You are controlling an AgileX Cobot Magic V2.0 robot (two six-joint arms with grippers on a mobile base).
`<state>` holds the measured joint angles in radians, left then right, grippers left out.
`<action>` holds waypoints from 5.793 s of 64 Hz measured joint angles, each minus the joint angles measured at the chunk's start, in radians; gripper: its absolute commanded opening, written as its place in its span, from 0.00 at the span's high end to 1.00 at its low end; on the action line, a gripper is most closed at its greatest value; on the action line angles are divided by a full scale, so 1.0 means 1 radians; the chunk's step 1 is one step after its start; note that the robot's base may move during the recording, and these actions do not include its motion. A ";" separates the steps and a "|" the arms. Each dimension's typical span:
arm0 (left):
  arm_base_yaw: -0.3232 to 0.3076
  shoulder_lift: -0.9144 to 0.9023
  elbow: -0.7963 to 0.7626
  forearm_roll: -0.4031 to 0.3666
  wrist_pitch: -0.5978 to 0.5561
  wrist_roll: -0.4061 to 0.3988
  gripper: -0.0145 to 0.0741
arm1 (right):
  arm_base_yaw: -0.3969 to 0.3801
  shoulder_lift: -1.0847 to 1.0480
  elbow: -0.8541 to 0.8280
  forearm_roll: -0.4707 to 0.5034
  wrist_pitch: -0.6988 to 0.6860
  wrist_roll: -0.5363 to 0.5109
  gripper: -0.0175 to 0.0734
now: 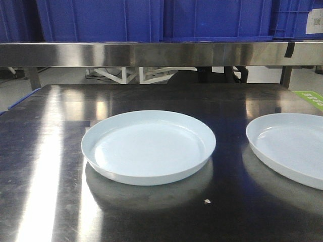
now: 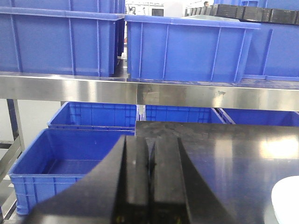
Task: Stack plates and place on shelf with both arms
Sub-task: 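Move the right gripper down and grip the rim of the other plate, then lift the plate and lower it onto the centered plate with right gripper, then grip the rim of the stacked plates with the right gripper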
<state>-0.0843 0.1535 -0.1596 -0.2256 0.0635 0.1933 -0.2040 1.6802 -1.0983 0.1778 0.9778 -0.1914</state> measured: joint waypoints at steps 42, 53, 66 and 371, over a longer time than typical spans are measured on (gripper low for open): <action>0.000 0.000 0.000 0.000 0.001 0.000 0.75 | 0.000 0.011 0.000 0.018 0.012 0.000 0.75; 0.000 0.000 0.000 0.000 0.001 0.000 0.75 | -0.006 0.011 0.000 0.022 0.020 0.000 0.75; 0.000 0.000 0.000 0.000 0.001 0.000 0.75 | -0.059 -0.042 0.000 0.030 0.025 0.000 0.75; 0.000 0.000 0.000 0.000 0.001 0.000 0.75 | 0.563 0.088 -0.050 0.328 -0.292 0.256 0.64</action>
<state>-0.0843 0.1535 -0.1596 -0.2256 0.0642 0.1933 0.3595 1.7687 -1.1484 0.5057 0.6858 0.0646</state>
